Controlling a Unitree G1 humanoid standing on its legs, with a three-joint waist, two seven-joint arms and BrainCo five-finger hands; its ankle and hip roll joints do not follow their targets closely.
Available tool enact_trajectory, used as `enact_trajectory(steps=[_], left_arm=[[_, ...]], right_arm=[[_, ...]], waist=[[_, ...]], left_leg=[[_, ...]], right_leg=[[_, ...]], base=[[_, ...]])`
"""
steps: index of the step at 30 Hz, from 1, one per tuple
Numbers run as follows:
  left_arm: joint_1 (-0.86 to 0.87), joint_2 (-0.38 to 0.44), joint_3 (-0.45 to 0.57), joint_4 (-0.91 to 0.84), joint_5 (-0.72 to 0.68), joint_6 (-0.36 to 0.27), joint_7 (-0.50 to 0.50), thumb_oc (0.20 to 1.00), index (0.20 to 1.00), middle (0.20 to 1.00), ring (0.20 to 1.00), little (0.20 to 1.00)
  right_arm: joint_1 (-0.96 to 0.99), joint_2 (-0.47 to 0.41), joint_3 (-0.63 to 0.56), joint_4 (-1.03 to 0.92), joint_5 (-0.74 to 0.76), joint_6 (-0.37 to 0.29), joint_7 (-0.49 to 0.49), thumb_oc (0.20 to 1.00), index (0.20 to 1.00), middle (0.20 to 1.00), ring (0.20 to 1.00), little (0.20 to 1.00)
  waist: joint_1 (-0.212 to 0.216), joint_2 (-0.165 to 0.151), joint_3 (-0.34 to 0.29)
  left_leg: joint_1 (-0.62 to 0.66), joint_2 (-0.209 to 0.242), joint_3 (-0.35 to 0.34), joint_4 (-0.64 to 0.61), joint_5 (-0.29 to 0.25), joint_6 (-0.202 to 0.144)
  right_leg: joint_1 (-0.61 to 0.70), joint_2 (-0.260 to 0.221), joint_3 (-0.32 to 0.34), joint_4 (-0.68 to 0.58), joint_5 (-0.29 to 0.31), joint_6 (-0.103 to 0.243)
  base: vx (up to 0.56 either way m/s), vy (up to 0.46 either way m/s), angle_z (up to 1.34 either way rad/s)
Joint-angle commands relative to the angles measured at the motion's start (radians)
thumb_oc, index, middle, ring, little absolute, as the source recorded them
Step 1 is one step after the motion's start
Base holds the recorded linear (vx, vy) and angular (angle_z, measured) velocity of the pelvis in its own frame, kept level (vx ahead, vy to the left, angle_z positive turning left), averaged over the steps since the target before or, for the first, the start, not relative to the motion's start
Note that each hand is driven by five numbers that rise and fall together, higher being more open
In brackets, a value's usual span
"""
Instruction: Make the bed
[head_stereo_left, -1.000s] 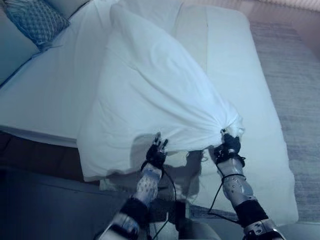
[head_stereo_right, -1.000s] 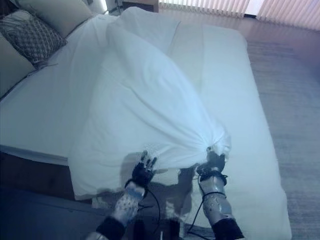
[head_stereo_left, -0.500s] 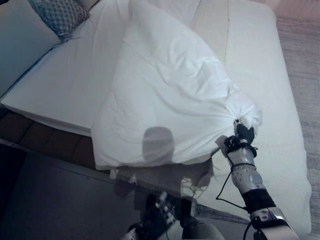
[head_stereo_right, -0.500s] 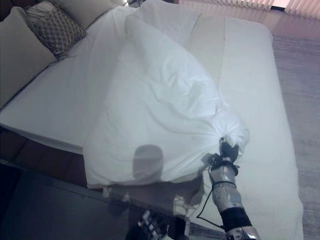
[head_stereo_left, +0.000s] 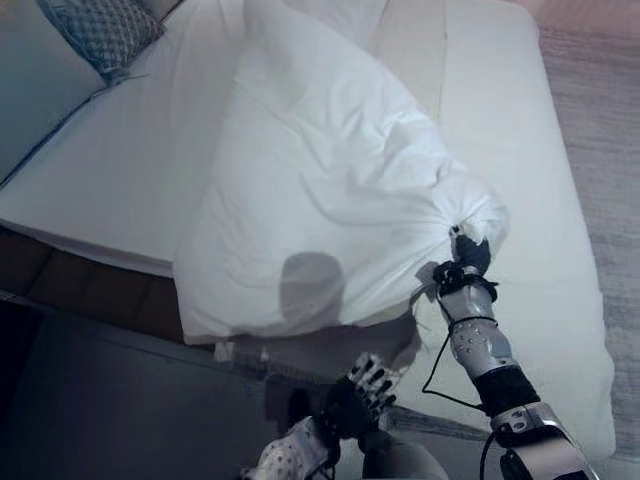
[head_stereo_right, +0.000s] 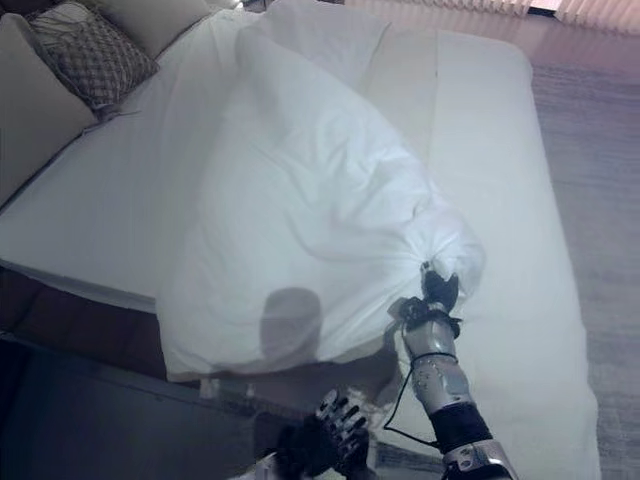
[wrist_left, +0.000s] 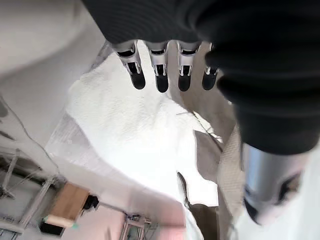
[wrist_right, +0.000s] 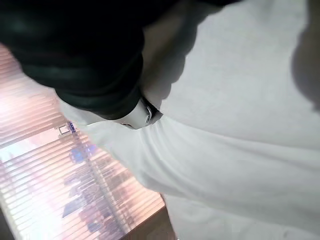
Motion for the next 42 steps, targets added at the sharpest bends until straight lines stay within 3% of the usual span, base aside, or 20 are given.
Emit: enact_trajectory(steps=[1,8,15,30,42], left_arm=[[-0.049,-0.085,0.04,0.049,0.022,-0.055,0.033,1.0,1.0,1.0,1.0,1.0],[-0.302,-0.18,0.25,0.228,0.102,-0.15,0.103,1.0,1.0,1.0,1.0,1.0],[-0.441,-0.187,0.402,0.308,0.134,-0.205,0.139,1.0,1.0,1.0,1.0,1.0],[-0.546,-0.205,0.536,0.355,0.109,-0.286,0.212,1.0,1.0,1.0,1.0,1.0],[-0.589,-0.202,0.632,0.349,0.104,-0.352,0.263,1.0,1.0,1.0,1.0,1.0]], right_arm=[[-0.024,-0.018,-0.008,-0.168,-0.018,-0.085,0.045,0.2,0.2,0.2,0.2,0.2],[0.039,-0.033,-0.014,-0.278,0.002,-0.099,0.072,0.2,0.2,0.2,0.2,0.2],[0.063,-0.032,-0.003,-0.334,0.006,-0.097,0.102,0.2,0.2,0.2,0.2,0.2],[0.171,-0.016,-0.041,-0.44,0.022,-0.132,0.123,0.2,0.2,0.2,0.2,0.2],[0.286,-0.029,-0.058,-0.475,0.037,-0.116,0.136,0.2,0.2,0.2,0.2,0.2]], waist=[[-0.004,-0.043,-0.059],[-0.05,-0.049,-0.052],[-0.08,-0.052,-0.054],[-0.104,-0.045,-0.061],[-0.104,-0.05,-0.05]], left_leg=[[0.004,-0.003,0.045,0.0,-0.06,-0.029],[-0.008,0.0,0.073,0.0,-0.061,-0.029],[0.007,0.009,0.118,0.0,-0.073,-0.028],[0.018,0.019,0.105,0.0,-0.077,-0.041],[0.017,0.019,0.082,0.0,-0.069,-0.056]], right_leg=[[-0.088,-0.029,0.035,0.114,-0.033,0.099],[-0.126,-0.026,0.065,0.138,-0.033,0.097],[-0.143,-0.009,0.112,0.145,-0.028,0.101],[-0.13,-0.001,0.098,0.141,-0.04,0.092],[-0.12,-0.014,0.056,0.163,-0.052,0.088]], base=[[-0.01,0.017,-0.37],[0.01,0.022,-0.15],[0.02,0.021,-0.24],[0.01,-0.003,-0.05],[-0.01,-0.017,0.09]])
